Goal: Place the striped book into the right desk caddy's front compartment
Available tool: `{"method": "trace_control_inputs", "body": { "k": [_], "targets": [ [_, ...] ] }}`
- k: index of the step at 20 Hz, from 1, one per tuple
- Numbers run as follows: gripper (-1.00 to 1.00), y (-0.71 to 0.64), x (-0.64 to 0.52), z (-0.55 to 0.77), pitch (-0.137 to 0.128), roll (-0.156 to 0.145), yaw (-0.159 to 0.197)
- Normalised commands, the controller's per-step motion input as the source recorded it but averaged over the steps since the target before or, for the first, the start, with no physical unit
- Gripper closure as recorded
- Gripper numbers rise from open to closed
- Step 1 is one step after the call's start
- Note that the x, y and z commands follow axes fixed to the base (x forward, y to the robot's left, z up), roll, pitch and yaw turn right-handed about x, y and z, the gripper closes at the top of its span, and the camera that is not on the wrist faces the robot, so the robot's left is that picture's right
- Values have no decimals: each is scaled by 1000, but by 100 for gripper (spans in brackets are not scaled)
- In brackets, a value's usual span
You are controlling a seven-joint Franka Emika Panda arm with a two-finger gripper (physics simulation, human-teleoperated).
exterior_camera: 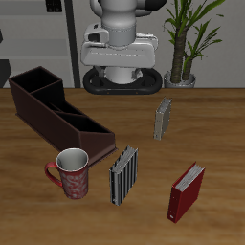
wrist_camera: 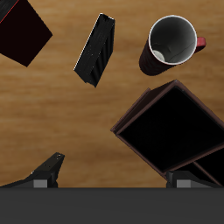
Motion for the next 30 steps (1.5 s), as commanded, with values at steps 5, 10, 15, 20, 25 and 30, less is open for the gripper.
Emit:
{"method": "trace_control_inputs", "body": {
  "k": [5,10,15,20,25,30],
  "targets": [
    [-100,132,288,101,-30,-11,-13],
    [-100,46,388,74,-24,-28,-9],
    [-100,25,271,14,-14,-9,-32],
    [-100,8,341,-33,-18,13,2],
    [-100,-87,275,-59,-22,6,-10],
    [-100,-240,302,-113,-6,-33,-41]
  ]
}}
